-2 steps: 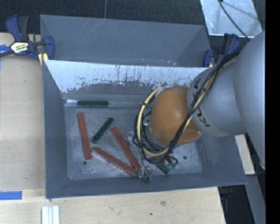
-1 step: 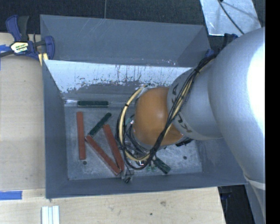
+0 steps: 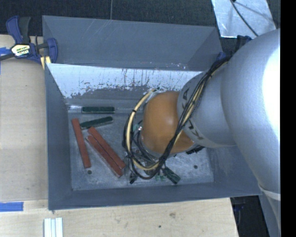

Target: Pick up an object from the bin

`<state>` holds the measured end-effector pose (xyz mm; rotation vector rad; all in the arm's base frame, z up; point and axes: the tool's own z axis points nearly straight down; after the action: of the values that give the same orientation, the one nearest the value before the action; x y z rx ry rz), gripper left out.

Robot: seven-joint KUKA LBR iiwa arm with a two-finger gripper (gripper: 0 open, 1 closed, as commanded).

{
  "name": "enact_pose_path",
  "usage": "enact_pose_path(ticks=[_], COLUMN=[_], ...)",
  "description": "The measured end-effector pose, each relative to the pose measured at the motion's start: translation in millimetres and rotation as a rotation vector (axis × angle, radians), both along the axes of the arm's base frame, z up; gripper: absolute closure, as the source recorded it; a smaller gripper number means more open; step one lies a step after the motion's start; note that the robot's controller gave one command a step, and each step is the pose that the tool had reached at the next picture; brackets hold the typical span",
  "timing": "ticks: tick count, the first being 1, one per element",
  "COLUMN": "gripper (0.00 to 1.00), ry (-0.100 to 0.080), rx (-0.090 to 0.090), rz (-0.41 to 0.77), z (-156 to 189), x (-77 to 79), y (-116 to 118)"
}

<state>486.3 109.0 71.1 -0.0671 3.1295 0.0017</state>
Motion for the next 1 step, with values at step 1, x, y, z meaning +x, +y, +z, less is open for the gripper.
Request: enact_pose_path(ticks=[1], gripper=[0.0], ry=[0.003], rx=[-0.001], rz=[0.001], z=[-1.1], x=[-1.3], y=[0.0])
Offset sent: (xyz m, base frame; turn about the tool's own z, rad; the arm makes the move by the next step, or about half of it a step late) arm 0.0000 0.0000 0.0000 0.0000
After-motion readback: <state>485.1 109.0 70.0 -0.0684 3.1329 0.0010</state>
